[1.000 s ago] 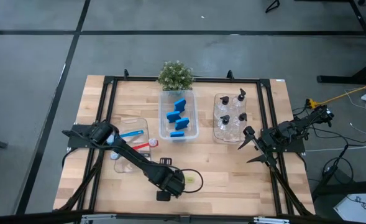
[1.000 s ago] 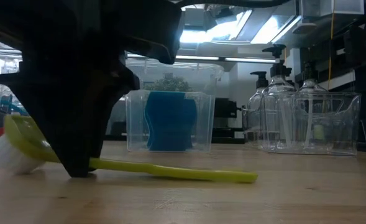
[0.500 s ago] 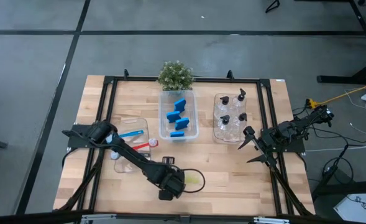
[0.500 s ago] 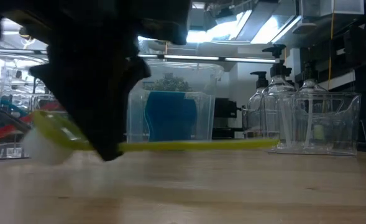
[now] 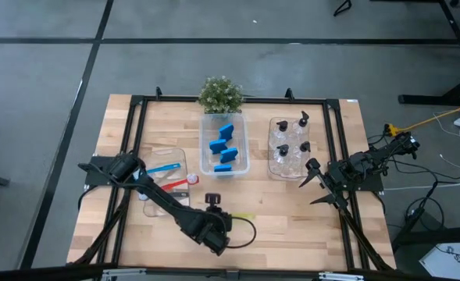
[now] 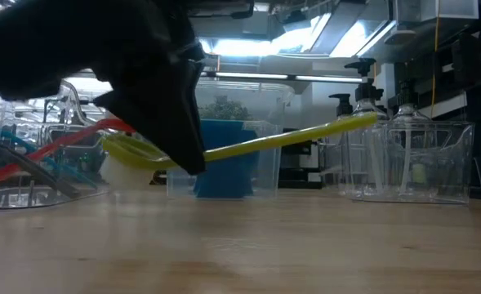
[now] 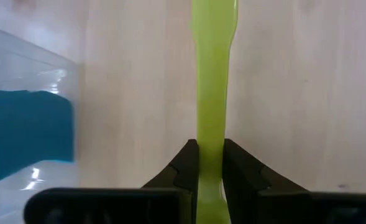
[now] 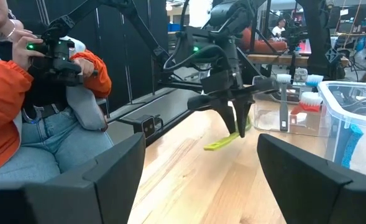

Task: Pick & Place Kitchen Sink Supplies
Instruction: Put the green brush into the left transparent bin

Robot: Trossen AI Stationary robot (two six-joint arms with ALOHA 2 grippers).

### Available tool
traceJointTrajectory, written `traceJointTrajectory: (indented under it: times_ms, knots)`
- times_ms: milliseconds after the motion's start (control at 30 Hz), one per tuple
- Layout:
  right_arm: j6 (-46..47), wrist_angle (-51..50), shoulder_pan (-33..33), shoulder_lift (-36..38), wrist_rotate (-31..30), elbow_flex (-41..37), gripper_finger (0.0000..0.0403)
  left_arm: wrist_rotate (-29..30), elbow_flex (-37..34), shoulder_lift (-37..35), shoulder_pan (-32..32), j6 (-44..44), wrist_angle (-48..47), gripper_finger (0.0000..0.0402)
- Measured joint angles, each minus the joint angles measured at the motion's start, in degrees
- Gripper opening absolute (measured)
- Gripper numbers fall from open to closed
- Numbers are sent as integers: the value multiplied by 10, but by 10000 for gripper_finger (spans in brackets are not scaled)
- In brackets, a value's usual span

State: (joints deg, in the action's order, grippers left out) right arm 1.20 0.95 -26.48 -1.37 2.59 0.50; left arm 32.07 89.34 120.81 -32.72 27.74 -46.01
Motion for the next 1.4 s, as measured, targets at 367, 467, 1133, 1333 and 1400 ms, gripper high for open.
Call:
traceJointTrajectory:
  times_ms: [367, 467, 1133, 1333, 1400]
  knots:
    - [0, 0, 0, 0, 0, 0, 308, -195, 1, -4, 2, -52, 64, 39]
    - [-1, 0, 0, 0, 0, 0, 308, -247, 1, -10, 4, -75, 69, 39]
    - [-1, 0, 0, 0, 0, 0, 308, -418, 1, -9, 25, -120, 9, 73]
    - [0, 0, 0, 0, 0, 0, 308, -465, 1, 19, 23, -120, 9, 43]
    - [0, 0, 0, 0, 0, 0, 308, -459, 1, 18, 23, -120, 10, 28]
